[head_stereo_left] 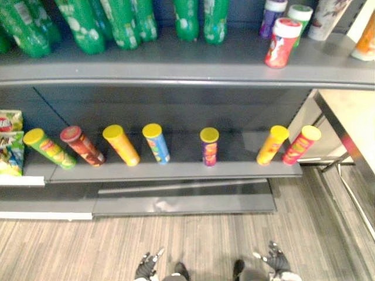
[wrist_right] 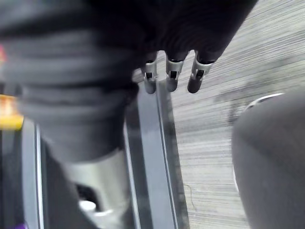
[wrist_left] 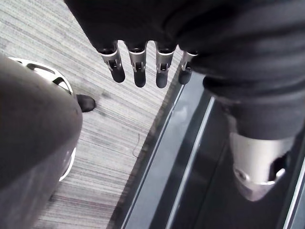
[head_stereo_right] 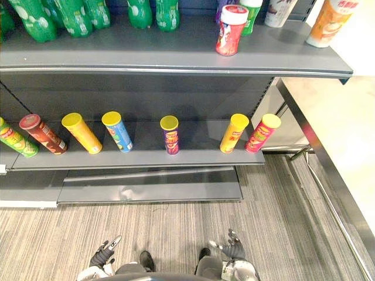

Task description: Put the gum and the chips on the shelf.

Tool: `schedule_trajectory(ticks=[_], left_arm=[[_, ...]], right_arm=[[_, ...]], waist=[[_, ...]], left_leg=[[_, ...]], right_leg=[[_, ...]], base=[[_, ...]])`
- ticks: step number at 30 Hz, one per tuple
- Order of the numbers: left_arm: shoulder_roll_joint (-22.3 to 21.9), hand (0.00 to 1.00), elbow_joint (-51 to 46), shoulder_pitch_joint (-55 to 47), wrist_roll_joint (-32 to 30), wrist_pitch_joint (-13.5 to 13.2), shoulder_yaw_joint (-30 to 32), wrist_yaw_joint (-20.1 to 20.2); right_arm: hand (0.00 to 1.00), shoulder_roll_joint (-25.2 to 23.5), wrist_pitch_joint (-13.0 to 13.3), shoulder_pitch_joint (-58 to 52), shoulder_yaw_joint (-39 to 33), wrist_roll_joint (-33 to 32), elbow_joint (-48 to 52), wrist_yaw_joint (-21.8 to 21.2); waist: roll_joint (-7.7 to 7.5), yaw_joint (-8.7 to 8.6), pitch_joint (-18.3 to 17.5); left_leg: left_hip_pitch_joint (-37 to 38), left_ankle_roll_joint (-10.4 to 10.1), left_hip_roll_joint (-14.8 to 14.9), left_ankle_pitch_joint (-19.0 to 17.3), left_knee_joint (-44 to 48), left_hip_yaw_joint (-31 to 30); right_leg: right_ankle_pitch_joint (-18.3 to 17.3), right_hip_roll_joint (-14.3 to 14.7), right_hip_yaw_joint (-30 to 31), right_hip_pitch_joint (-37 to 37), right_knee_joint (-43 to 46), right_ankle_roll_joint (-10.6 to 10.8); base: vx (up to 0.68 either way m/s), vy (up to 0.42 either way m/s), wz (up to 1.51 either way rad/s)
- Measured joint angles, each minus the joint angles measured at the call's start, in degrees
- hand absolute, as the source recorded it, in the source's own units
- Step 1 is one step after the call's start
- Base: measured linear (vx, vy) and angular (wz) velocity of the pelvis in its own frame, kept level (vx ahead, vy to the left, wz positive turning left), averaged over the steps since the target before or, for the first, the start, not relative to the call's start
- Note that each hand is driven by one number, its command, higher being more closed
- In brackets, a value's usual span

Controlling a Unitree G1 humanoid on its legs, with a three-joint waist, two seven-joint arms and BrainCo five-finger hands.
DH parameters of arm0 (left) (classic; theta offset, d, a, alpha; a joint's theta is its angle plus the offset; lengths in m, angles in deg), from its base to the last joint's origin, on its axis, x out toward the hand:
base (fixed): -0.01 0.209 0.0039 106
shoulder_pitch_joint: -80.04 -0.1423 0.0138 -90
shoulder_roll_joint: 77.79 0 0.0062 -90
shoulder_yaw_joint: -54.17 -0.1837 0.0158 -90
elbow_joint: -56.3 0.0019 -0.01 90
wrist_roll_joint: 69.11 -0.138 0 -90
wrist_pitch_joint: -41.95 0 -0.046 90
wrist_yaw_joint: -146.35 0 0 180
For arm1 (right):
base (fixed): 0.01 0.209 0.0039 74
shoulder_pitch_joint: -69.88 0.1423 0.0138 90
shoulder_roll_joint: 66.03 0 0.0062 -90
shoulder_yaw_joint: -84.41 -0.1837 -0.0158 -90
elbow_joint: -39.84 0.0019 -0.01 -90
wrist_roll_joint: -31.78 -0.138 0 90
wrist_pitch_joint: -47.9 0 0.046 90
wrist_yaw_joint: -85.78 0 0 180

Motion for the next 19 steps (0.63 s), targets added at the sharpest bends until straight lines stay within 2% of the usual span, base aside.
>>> schedule_trajectory(ticks=[4, 7, 9, 13, 19], left_arm=[[-0.45, 0.0, 2.1, -0.02, 0.95, 0.22, 1.75, 1.05], [-1.38, 0.0, 3.16, 0.06, 3.74, 1.65, 3.56, 0.89], [-1.97, 0.0, 4.85, 0.22, 7.72, 3.1, 5.34, 0.84], [-2.72, 0.0, 6.41, 0.13, 12.27, 5.38, 7.43, 0.89], [-2.97, 0.0, 6.63, -0.42, 13.74, 7.56, 8.34, 0.75]], right_arm=[[0.0, -0.06, 0.57, 0.63, -3.35, 0.02, -4.75, 2.27], [0.0, -0.61, 0.23, 0.62, -7.06, -2.33, -8.5, 5.35], [0.0, -1.62, -0.82, 0.43, -9.77, -4.97, -11.97, 6.56], [0.0, -1.83, -2.37, -0.58, -11.79, -6.8, -12.34, 7.81], [0.0, -1.58, -4.25, -0.77, -11.82, -7.72, -12.39, 8.86]], waist=[[0.1, -0.14, -0.97], [0.17, -0.19, -1.23], [0.41, -0.23, -1.51], [1.34, -0.2, -1.91], [2.01, -0.09, -3.31]], left_leg=[[3.56, 0.15, -1.12, 1.87, -4.59, -0.11], [4.83, -0.01, -1.33, 1.72, -4.91, -0.06], [5.43, -0.21, -1.39, 1.57, -4.96, 0.12], [6.52, -0.47, -1.29, 1.38, -5.01, 0.64], [6.77, -0.62, -1.02, 1.28, -5.02, 1.0]], right_leg=[[0.07, -0.08, -0.32, 2.07, -0.91, 0.12], [0.15, -0.25, -0.39, 3.75, -1.64, 0.26], [0.27, -0.23, -0.29, 4.52, -2.17, 0.43], [0.82, 0.15, -0.16, 6.03, -3.65, 0.07], [0.82, 0.57, -0.33, 6.46, -4.21, -0.06]], base=[[0.02, 0.041, 0.03], [0.02, 0.023, 0.02], [0.01, 0.026, -0.04], [0.01, 0.018, -0.05], [0.0, 0.003, -0.01]])
